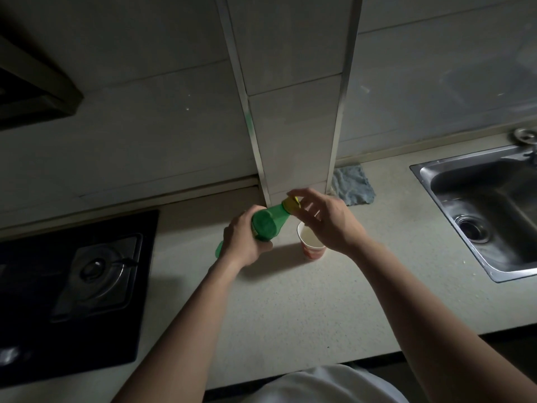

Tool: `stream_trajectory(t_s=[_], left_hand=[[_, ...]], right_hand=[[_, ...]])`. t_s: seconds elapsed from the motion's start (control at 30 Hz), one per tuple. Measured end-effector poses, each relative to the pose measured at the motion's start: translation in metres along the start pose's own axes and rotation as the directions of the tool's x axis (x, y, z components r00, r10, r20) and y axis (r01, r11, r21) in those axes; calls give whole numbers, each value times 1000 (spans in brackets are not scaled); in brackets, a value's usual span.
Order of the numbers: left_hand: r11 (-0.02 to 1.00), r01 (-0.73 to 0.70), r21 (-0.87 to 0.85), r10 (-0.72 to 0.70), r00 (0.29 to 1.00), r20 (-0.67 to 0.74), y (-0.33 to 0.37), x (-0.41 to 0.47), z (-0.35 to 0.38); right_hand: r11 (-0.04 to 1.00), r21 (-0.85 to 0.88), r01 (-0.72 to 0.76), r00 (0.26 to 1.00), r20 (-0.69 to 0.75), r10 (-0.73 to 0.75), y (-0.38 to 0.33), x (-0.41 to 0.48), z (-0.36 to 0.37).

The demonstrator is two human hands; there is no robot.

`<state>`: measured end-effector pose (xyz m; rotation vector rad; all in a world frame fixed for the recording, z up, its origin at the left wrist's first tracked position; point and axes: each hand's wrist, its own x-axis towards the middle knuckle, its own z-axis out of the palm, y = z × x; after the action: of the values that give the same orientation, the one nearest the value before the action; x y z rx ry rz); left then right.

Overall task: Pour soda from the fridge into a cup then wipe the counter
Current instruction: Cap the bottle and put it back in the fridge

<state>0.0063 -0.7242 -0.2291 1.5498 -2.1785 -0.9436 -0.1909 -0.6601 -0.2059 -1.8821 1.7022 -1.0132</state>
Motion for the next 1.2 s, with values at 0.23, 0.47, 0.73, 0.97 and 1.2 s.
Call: stream_trajectory(t_s=[0.23,0.47,0.73,0.97,1.2], left_hand=[[980,-28,196,74,970,-232,7,-2,13],[958,-92,271,142,975,-173,5,4,2],[997,-5,-83,36,925,377,14,14,-21],[965,-117,236,194,921,-336,1,1,20],[997,49,-65,-6,842,540,16,11,-36]], right_hand=[[997,51,-50,996,-66,53,2,3,8],[1000,2,-19,1000,-13,19,4,4,-4],[997,-45,57,991,-119,-62,5,6,4],[999,-32,38,986,-161,-42,5,11,8],[997,-42,63,997,-45,-64,3,8,8]])
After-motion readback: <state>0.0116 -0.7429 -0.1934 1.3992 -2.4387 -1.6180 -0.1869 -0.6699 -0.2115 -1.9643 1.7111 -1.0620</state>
